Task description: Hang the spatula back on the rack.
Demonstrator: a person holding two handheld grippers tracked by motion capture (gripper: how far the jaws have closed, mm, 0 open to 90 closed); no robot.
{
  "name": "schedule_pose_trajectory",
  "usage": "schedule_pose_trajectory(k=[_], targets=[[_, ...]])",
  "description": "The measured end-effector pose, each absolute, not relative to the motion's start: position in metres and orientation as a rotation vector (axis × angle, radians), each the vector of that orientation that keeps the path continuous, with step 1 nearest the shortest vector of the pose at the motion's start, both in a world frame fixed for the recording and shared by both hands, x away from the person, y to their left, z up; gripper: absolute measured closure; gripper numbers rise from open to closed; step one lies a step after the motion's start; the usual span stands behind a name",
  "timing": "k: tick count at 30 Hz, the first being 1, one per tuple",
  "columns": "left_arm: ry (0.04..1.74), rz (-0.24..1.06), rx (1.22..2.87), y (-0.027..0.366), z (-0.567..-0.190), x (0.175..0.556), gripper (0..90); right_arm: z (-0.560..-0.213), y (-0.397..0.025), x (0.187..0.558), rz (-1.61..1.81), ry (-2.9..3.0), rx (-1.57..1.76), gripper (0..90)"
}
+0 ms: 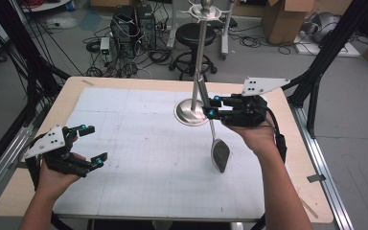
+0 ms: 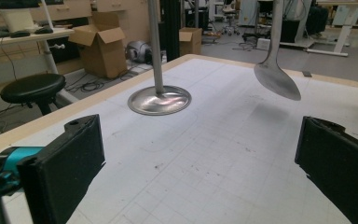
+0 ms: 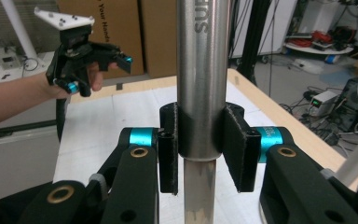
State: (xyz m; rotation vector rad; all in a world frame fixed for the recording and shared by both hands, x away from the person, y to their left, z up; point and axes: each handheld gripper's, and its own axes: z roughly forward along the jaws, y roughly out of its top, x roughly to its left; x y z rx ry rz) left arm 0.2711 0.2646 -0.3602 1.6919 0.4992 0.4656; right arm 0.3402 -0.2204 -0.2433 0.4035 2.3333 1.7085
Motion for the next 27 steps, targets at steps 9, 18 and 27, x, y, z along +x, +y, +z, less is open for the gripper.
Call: schedule_pose_trajectory(k=[9,18,27], targets=[[0.503,0.461,1.691,0.264,-0.360,0.271,1.7,-0.224,-0.232,0.347,1.699,2.307,0.453,69.3],[0.503,0.459,1.697,0.264,-0.361,0.272,1.7,-0.203,-0.242,0.361,1.685,2.275,0.499,69.3],[0.510,0.453,1.697,0.264,-0.362,0.272,1.7,-0.199,-0.249,0.377,1.680,2.261,0.550,69.3]])
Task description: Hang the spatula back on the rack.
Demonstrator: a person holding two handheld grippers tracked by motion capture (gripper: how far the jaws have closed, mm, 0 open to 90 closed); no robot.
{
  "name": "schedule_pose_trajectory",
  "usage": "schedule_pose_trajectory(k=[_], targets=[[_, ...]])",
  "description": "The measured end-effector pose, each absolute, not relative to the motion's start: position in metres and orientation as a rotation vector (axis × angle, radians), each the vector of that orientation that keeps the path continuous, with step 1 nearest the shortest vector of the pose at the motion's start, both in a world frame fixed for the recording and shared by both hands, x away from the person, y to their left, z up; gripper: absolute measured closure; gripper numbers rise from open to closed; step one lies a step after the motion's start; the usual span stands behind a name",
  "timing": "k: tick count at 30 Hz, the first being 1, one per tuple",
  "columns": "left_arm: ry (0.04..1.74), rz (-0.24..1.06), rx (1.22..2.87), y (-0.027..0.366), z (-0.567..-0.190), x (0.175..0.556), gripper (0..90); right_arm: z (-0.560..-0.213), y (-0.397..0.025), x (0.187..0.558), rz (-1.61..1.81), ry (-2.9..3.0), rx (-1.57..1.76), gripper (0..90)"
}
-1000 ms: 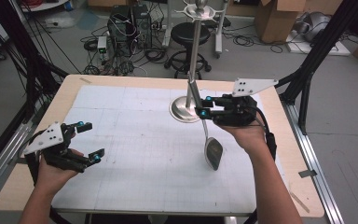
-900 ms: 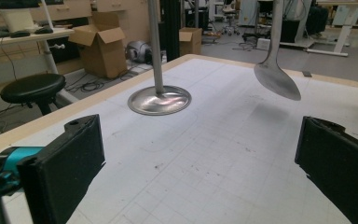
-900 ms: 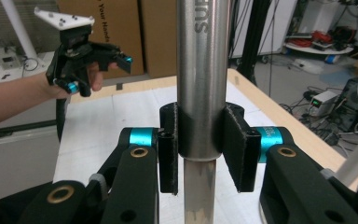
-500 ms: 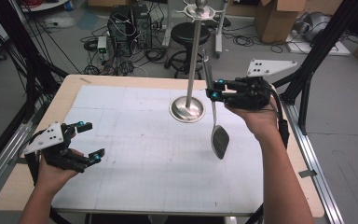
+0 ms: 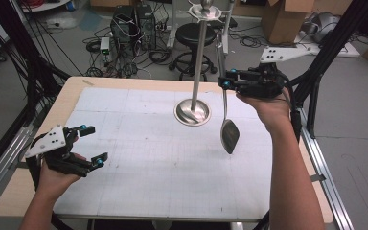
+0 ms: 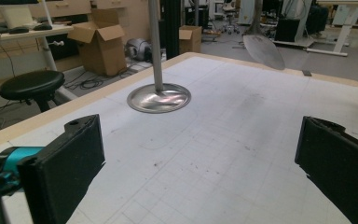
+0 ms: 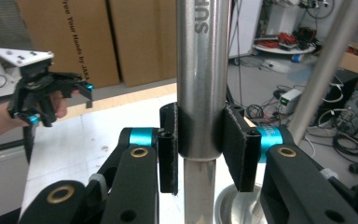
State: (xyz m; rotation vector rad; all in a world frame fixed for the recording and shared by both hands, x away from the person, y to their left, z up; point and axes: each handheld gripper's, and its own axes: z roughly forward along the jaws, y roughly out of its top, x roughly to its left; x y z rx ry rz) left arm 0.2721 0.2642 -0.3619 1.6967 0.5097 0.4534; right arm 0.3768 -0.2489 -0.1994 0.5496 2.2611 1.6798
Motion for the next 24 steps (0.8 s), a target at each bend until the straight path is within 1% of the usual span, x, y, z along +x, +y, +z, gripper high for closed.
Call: schedule_pose_trajectory(k=[5,14,24], targets=[[0.512,0.457,1.699,0.265,-0.362,0.272,1.7,-0.201,-0.255,0.392,1.660,2.256,0.605,69.3],[0.525,0.453,1.707,0.265,-0.364,0.273,1.7,-0.199,-0.263,0.406,1.627,2.251,0.659,69.3],[0.522,0.452,1.707,0.265,-0.364,0.273,1.7,-0.198,-0.262,0.422,1.574,2.270,0.726,69.2]])
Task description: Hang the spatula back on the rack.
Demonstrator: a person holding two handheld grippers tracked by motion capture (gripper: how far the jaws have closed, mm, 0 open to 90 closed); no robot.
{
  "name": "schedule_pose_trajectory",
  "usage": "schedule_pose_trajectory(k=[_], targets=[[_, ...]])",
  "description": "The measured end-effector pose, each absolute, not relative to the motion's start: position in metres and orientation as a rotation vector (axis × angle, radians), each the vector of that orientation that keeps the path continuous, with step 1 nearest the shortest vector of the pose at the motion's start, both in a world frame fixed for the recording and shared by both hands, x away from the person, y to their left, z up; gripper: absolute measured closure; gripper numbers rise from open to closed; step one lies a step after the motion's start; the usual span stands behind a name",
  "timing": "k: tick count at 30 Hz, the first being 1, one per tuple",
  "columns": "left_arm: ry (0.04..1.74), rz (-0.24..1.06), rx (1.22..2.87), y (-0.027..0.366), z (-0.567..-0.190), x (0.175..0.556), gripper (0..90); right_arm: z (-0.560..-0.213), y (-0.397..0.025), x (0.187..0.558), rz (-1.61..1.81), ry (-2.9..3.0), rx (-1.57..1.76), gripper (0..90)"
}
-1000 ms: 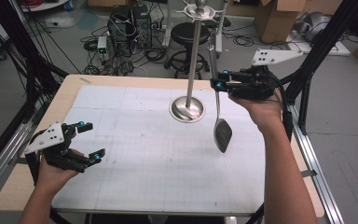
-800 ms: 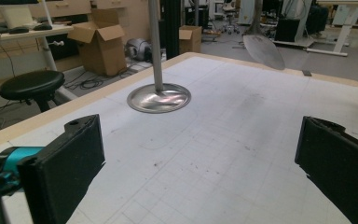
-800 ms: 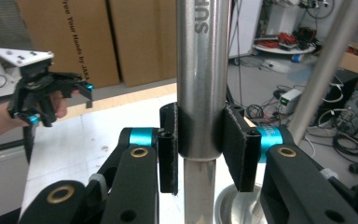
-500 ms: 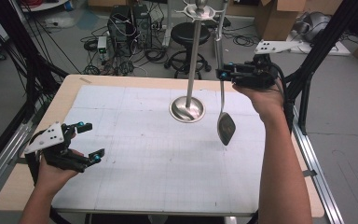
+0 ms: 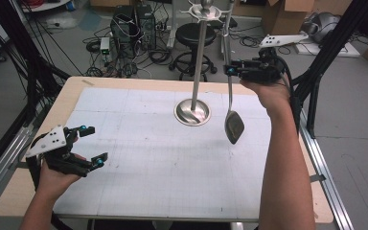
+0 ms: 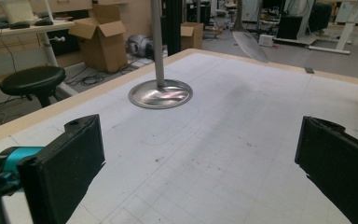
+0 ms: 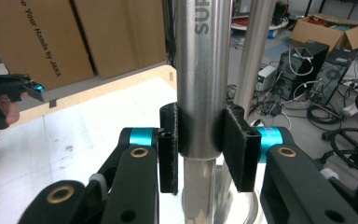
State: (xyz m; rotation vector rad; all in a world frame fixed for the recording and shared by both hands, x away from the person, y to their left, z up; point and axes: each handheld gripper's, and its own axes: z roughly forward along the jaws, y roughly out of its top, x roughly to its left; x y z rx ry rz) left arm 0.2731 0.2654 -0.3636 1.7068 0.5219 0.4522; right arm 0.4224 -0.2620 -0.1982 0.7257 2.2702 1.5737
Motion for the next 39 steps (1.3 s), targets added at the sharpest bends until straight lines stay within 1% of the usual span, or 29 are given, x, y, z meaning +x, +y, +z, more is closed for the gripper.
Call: schedule_pose_trajectory(k=[11,27,39], targets=[[0.537,0.449,1.706,0.268,-0.367,0.274,1.7,-0.198,-0.264,0.443,1.543,2.268,0.761,69.2],[0.536,0.449,1.701,0.269,-0.366,0.273,1.7,-0.200,-0.254,0.455,1.532,2.272,0.779,69.2],[0.539,0.450,1.707,0.269,-0.367,0.273,1.7,-0.195,-0.264,0.455,1.529,2.255,0.796,69.2]])
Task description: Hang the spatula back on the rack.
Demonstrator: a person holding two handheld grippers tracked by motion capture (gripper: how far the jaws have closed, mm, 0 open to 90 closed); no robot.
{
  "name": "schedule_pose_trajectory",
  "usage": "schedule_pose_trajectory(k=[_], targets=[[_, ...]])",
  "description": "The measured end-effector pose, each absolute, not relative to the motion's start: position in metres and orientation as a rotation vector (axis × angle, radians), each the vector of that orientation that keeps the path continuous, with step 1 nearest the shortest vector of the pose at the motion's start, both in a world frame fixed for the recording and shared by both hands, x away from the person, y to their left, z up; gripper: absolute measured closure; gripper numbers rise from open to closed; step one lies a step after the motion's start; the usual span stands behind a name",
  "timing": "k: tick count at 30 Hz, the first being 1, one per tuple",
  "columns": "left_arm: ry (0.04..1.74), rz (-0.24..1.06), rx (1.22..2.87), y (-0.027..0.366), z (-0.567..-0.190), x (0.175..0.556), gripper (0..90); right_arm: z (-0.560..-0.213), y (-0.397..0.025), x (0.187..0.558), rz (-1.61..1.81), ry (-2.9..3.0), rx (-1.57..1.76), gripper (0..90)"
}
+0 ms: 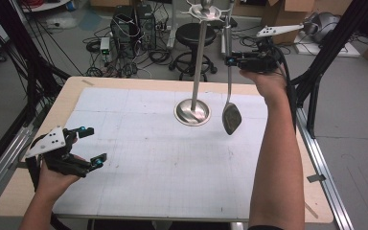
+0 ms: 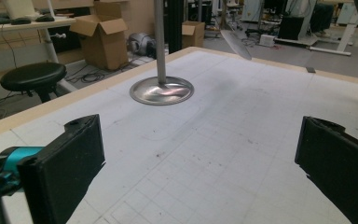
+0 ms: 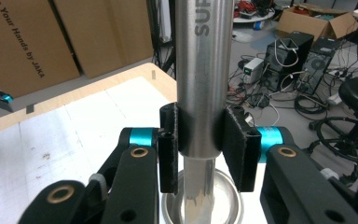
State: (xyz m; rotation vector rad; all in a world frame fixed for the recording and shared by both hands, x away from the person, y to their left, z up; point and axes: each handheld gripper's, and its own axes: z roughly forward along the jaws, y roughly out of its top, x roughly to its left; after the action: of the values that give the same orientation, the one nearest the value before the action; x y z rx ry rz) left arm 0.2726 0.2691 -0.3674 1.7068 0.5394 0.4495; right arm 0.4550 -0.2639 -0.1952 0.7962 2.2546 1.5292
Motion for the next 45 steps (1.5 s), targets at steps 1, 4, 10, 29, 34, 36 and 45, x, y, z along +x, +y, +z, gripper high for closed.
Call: schedule_pose_trajectory(k=[1,4,10,29,34,36,45], targets=[[0.540,0.450,1.706,0.269,-0.367,0.273,1.7,-0.196,-0.264,0.456,1.527,2.254,0.802,69.2],[0.542,0.448,1.705,0.269,-0.368,0.273,1.7,-0.197,-0.264,0.458,1.530,2.254,0.799,69.2],[0.540,0.446,1.713,0.268,-0.368,0.273,1.7,-0.198,-0.255,0.464,1.504,2.281,0.785,69.2],[0.541,0.447,1.704,0.270,-0.368,0.274,1.7,-0.207,-0.238,0.475,1.479,2.314,0.797,68.5],[0.541,0.444,1.707,0.268,-0.368,0.274,1.7,-0.209,-0.234,0.476,1.446,2.313,0.826,62.7],[0.537,0.445,1.708,0.267,-0.368,0.273,1.7,-0.209,-0.234,0.476,1.445,2.312,0.836,61.0],[0.534,0.446,1.707,0.267,-0.367,0.273,1.7,-0.206,-0.239,0.469,1.425,2.276,0.866,42.7]])
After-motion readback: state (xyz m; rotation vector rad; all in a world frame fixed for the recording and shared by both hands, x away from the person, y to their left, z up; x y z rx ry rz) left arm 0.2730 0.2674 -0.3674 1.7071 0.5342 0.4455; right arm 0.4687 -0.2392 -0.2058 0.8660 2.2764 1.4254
